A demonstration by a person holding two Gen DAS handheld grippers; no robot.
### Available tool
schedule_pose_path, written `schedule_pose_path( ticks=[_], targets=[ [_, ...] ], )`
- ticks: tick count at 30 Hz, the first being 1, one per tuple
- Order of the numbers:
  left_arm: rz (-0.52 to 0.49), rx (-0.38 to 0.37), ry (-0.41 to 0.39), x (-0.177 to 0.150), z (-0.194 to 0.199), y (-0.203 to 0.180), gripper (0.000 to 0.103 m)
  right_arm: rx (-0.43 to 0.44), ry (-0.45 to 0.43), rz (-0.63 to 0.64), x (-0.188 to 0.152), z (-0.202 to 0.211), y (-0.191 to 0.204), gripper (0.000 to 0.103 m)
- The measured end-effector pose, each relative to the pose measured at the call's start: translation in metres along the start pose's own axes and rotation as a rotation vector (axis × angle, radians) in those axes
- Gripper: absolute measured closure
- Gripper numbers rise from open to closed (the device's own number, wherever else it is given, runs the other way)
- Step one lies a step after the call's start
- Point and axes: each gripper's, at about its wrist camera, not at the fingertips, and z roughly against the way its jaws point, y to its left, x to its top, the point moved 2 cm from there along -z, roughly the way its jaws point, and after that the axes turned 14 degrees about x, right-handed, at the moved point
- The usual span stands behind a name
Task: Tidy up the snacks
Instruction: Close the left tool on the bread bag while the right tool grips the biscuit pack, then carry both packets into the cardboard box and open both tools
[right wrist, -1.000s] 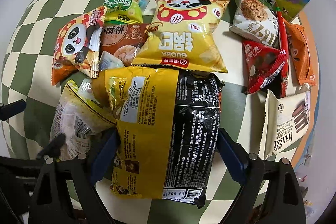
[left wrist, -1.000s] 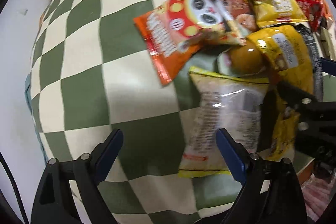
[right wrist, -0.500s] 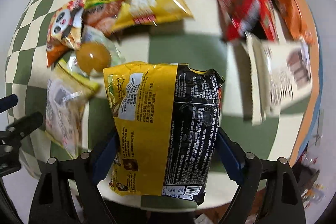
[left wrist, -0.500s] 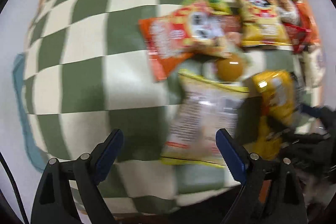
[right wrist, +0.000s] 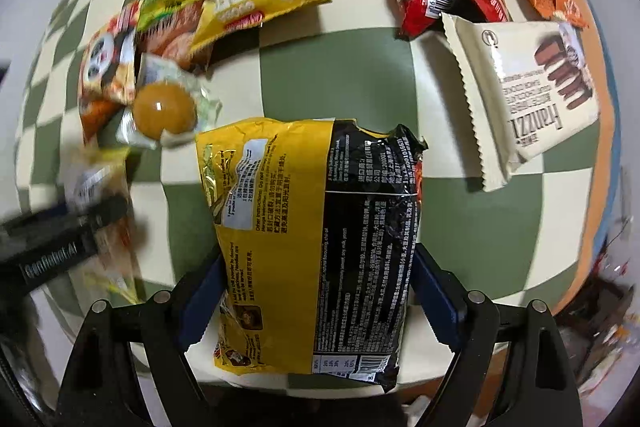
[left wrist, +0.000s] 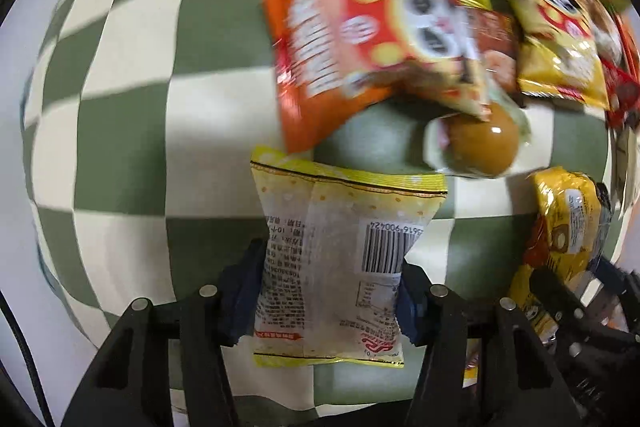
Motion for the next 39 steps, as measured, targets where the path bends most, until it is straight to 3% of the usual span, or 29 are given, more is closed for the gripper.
schedule_pose_path(
  ticks=[6,8,12,15,18,24,27,31,33,39],
  targets=[
    [0.019,-0.005,-0.008,-0.01,-0.025,0.01,0.049,0.06,0.004,-0.092,0.006,-0.009,-0.018,0.011],
    [0.012,-0.004,-0.032,-0.013,-0.02,0.002,0.056,0.04,-0.011,-0.097,0.006,-0.009,-0.02,0.014],
    [0.008,-0.006,-0.066,-0.024,-0.019,-0.001,0.058,-0.003,-0.045,-0.057,0.0,-0.003,-0.01,0.015],
    [0.007,-0.013,-0.082,-0.039,-0.014,0.001,0.061,-0.002,-0.07,-0.042,-0.003,0.012,-0.01,0.015],
    [0.025,-0.034,-0.098,-0.034,0.003,0.0,0.061,0.035,-0.087,-0.033,-0.003,0.031,-0.013,0.015],
    [0.079,-0.113,-0.176,-0.033,0.051,0.01,0.061,0.132,-0.141,0.003,0.009,0.098,-0.014,0.015],
    [0.1,-0.154,-0.23,-0.007,0.097,0.017,0.061,0.168,-0.177,0.023,0.019,0.145,-0.007,0.015],
    [0.108,-0.195,-0.281,0.047,0.198,0.017,0.061,0.216,-0.237,0.032,0.069,0.2,0.004,0.015],
    [0.106,-0.201,-0.31,0.085,0.223,0.009,0.061,0.221,-0.271,0.044,0.103,0.205,0.022,0.015],
    [0.115,-0.173,-0.338,0.206,0.26,-0.026,0.061,0.186,-0.344,0.09,0.221,0.24,0.015,0.015]
  ],
)
